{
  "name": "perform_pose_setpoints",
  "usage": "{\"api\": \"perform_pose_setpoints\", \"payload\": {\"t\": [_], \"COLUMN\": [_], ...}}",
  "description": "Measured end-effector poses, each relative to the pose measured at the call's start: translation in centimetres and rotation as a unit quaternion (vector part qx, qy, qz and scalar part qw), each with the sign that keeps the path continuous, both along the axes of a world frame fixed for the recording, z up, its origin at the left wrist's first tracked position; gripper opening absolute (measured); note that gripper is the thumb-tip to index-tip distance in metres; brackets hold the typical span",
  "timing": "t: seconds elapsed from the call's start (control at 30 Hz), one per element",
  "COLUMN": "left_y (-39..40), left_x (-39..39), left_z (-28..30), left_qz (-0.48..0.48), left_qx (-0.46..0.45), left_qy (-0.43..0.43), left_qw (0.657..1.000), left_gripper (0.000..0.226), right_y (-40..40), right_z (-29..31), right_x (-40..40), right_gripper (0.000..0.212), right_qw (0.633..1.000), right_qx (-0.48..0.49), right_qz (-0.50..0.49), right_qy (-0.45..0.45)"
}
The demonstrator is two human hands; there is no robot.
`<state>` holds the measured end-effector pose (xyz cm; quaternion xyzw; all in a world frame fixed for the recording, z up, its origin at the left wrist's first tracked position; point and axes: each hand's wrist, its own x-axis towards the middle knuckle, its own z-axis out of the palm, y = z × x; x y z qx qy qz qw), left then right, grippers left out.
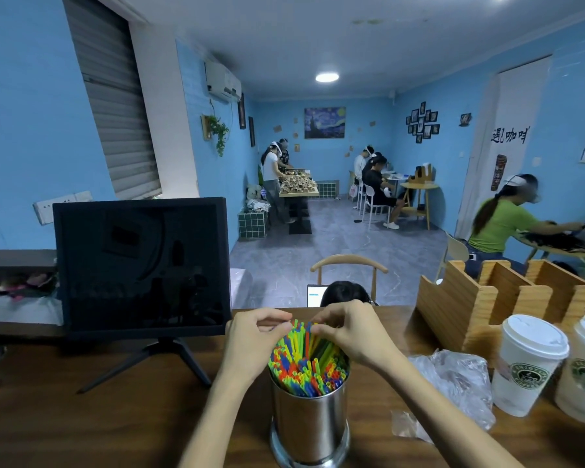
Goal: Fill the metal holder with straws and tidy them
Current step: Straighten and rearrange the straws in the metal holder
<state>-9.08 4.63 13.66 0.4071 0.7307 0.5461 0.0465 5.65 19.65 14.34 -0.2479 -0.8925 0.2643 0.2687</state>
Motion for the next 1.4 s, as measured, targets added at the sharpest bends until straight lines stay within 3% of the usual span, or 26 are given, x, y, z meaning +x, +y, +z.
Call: {"api": "perform_pose_setpoints", "payload": {"t": [0.17,0.4,0.57,0.8,0.97,1.13,1.4], "left_y": [-0.2,-0.6,-1.1,-1.3,-1.4,-0.9,-0.2], "left_x": [0.3,0.1,-0.2,-0.6,-0.7,-0.3,0.3], "left_z": [-0.2,-0.3,-0.5,-0.6,-0.9,-0.1,0.1], "left_qz": [-0.016,0.024,0.000,-0.004,-0.015,-0.001,-0.007], "left_qx": [-0.051,-0.041,-0.094,-0.090,-0.154,-0.117,-0.150], "left_qy": [0.082,0.111,0.122,0.123,0.145,0.153,0.176], "left_qw": [0.995,0.993,0.988,0.988,0.977,0.981,0.973], "left_gripper": [0.014,0.018,0.017,0.023,0.027,0.028,0.028], "right_y": [-0.2,-0.2,-0.5,-0.2,-0.1,0.0,0.3], "right_z": [0.0,0.2,-0.3,-0.5,-1.1,-0.7,-0.6], "right_x": [0.0,0.5,0.9,1.1,1.0,0.6,0.3], "right_gripper": [0.015,0.017,0.033,0.041,0.038,0.037,0.035], "right_qw": [0.999,0.996,0.986,0.986,0.986,0.990,0.988], "right_qx": [0.028,0.084,0.122,0.123,0.091,0.077,0.072], "right_qz": [0.023,0.026,0.048,0.058,0.047,0.040,0.056], "right_qy": [-0.003,-0.018,-0.104,-0.101,-0.129,-0.109,-0.123]}}
